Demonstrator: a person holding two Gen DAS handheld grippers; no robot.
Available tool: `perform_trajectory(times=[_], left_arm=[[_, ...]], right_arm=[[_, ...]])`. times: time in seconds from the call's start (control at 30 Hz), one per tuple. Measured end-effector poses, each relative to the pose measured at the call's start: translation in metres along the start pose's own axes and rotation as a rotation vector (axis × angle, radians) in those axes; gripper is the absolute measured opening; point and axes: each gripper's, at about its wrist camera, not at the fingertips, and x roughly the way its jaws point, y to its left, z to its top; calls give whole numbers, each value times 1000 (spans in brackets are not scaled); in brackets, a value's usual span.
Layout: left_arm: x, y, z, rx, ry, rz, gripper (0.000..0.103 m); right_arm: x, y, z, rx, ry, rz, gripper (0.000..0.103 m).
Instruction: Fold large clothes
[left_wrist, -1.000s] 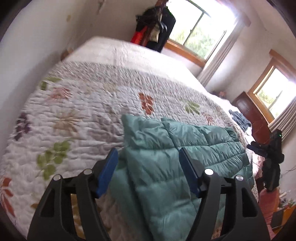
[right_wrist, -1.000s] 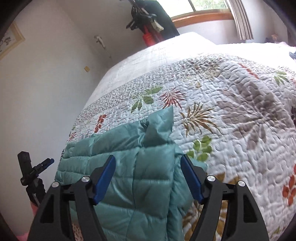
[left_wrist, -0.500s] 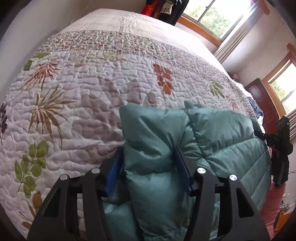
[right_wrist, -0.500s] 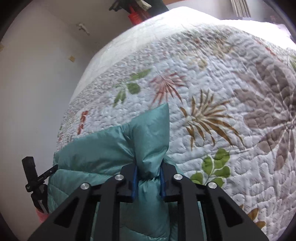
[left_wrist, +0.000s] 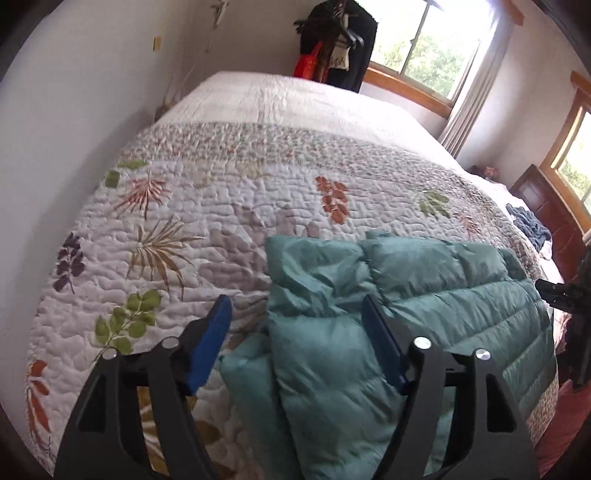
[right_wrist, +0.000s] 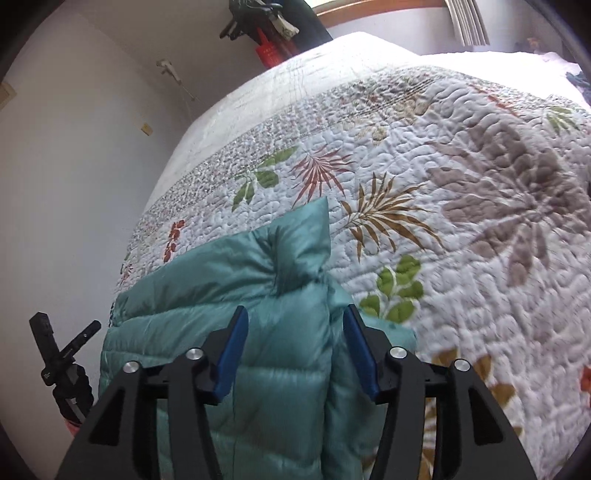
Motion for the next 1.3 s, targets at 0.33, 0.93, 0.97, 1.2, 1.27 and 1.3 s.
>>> perform_trajectory(times=[0.33,0.93,0.97,1.2,1.27,1.3], left_arm=[[-36,-52,-40,62,-10,-9,90],[-45,-53,-72,22,-38,78,94],[-43,-52,-72,18,-36,82,94],[-31,-45,-72,2,-19,99,94],[-27,-43,-72,-4,-10,104,94],[-24,-41,-72,-6,-4,104,94]], right_arm=[[-46,1,-52,3,3,-40,78],[-48,4,-81,-11,13,-24,88],[-46,3,-80,-9,15,-24,88],[-29,-11,-82,31,51,-6,88],[-25,-13,-82,36,57,-5,88],[-23,-14,-83,37,60,-3,88]])
